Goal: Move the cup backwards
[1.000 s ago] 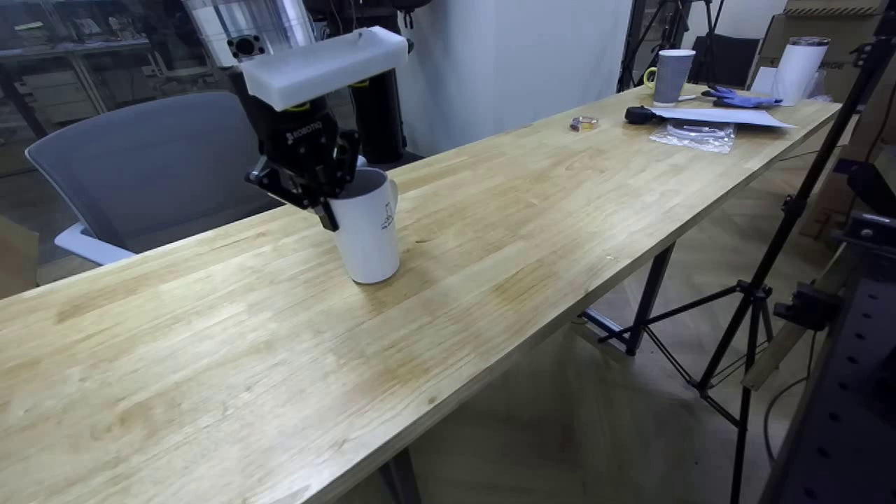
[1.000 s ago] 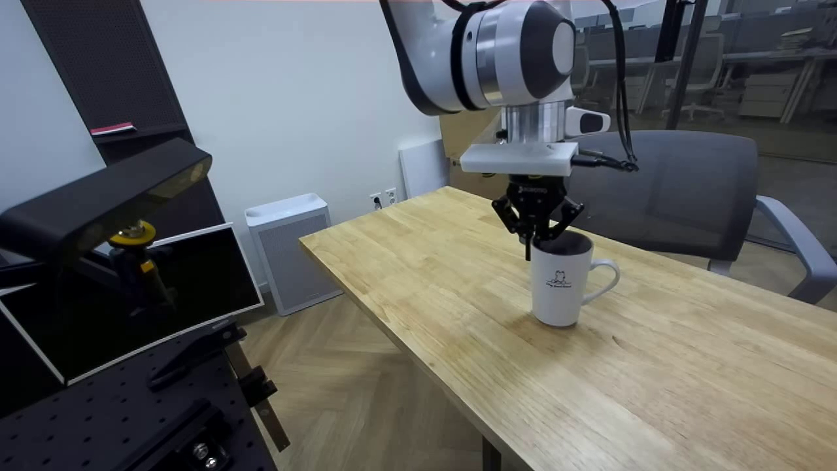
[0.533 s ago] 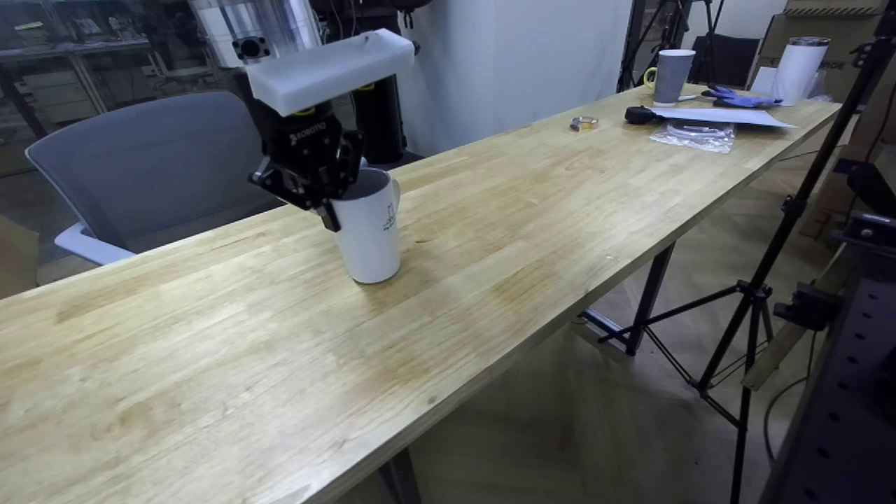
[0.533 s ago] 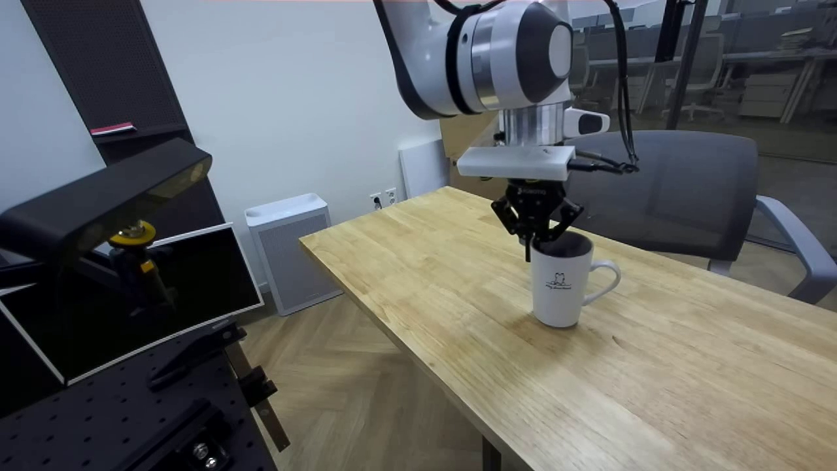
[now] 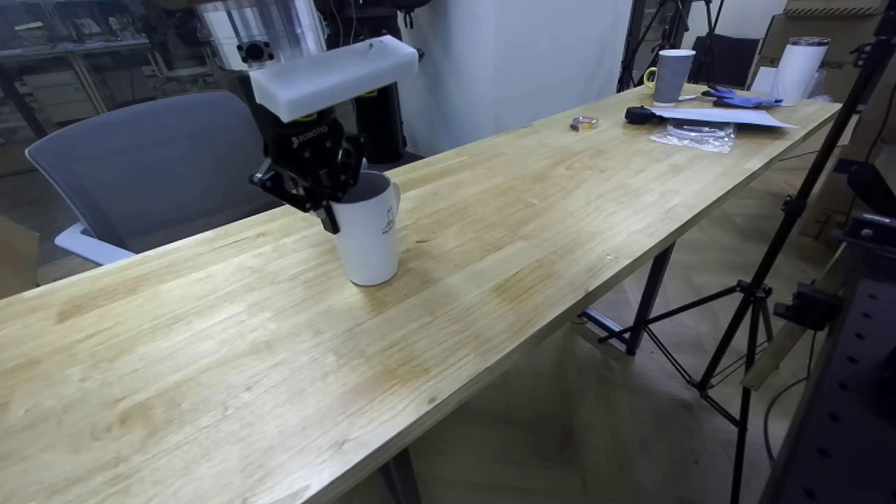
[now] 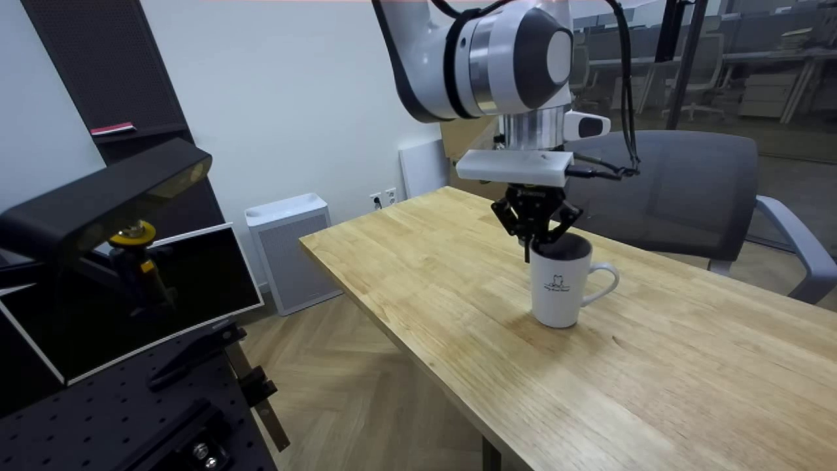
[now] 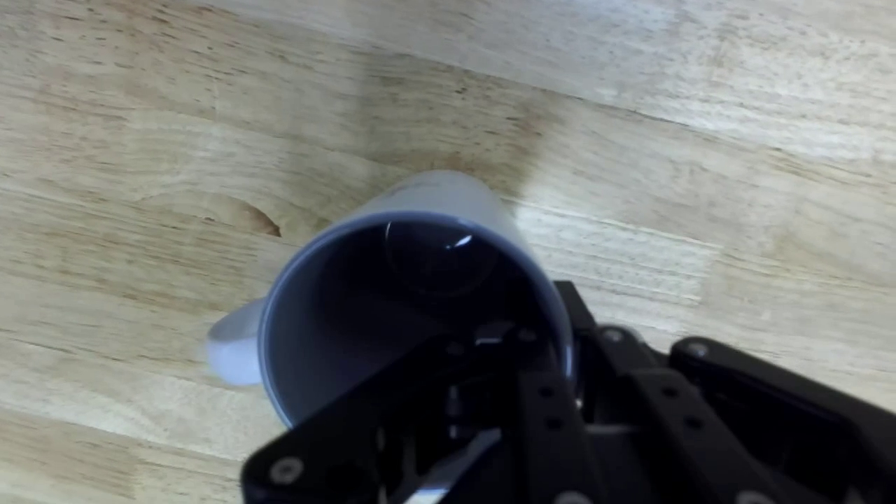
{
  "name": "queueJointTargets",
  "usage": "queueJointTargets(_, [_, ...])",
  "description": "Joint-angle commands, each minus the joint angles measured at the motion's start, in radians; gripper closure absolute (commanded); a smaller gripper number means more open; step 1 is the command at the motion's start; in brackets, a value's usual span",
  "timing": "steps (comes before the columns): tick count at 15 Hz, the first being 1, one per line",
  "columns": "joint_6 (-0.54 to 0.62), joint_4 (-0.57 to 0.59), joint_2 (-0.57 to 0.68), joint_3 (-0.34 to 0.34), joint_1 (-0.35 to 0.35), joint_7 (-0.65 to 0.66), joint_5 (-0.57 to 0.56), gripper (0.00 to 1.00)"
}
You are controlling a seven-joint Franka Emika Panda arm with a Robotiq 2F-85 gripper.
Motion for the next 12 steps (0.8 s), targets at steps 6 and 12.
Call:
queueJointTargets(6, [0.041, -0.028, -0.031, -0.022, 0.013, 0.042, -0.006, 0.53])
queueJointTargets(12, [0.003, 0.008, -0.025, -0.065, 0.046, 0.076, -0.045, 0.11])
